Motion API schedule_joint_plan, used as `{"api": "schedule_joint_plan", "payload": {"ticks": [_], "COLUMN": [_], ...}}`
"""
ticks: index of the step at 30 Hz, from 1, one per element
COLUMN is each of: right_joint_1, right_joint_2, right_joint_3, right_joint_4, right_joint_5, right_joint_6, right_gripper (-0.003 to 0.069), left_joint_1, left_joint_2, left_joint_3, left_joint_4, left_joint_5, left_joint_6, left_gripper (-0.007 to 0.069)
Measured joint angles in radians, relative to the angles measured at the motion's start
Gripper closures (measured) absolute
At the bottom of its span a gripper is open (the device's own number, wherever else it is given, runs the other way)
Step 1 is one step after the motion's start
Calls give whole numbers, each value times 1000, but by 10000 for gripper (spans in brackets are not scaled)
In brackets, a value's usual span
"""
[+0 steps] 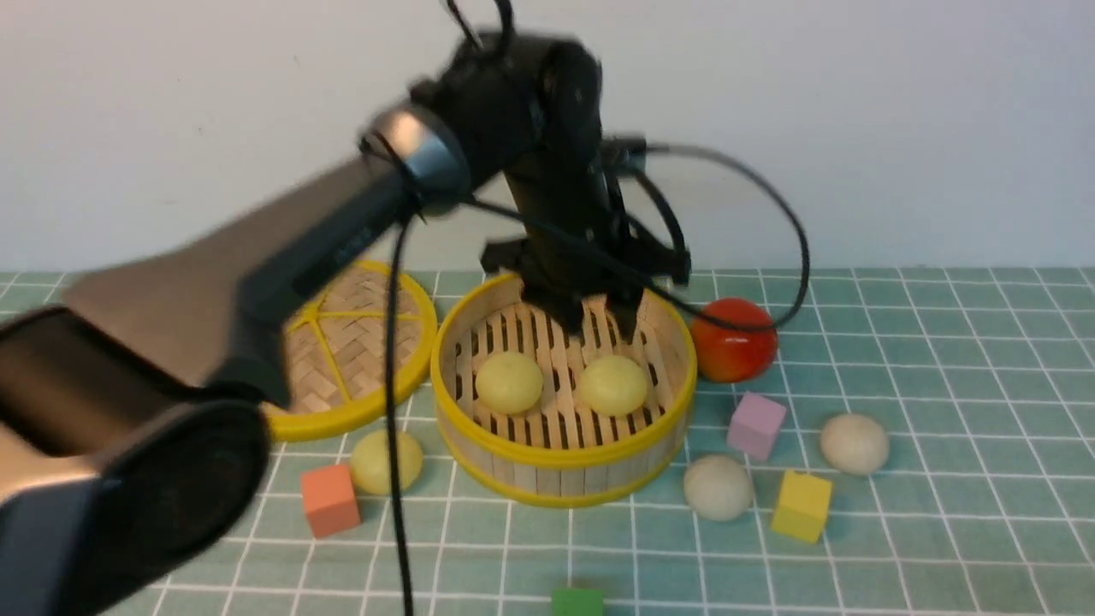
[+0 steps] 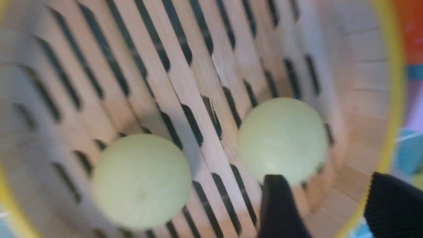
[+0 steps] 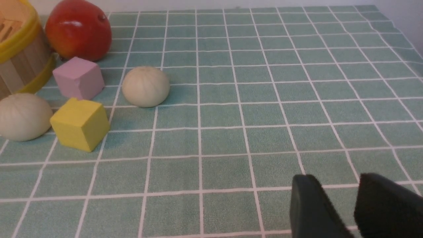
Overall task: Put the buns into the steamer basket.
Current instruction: Use the left arm to grab a steamed stuffed bun
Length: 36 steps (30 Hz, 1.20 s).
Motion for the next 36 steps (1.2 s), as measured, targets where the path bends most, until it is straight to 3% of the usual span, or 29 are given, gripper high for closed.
{"api": "schedule_joint_plan", "payload": {"ticks": [3,7,14,17,20,22,26,36], "right_joint_1": [0,0,0,0,0,0,0,0], "right_joint_2": [0,0,0,0,0,0,0,0], "right_joint_3": [0,0,0,0,0,0,0,0], "right_joint_4": [0,0,0,0,0,0,0,0], "right_joint_5": [0,0,0,0,0,0,0,0], "right_joint_6": [0,0,0,0,0,0,0,0], "right_gripper": [420,420,420,420,420,420,420,420], "left_joint_1": [5,5,28,69,179,224,262,248], "left_joint_2": [-167,-318,-393,-352,-309,-300,-290,-210], "left_joint_3": [65,218,643,692,702,702,702,702], "left_joint_4": [57,132,245,220,146,117,83,21], "left_joint_5": [-1,1,-5,-34,-103,-118,-147,-185], "left_joint_6": [-1,-1,-116,-138,-121,-106,-67,-54], "left_gripper": [164,162,258,310,396,412,412,390]}}
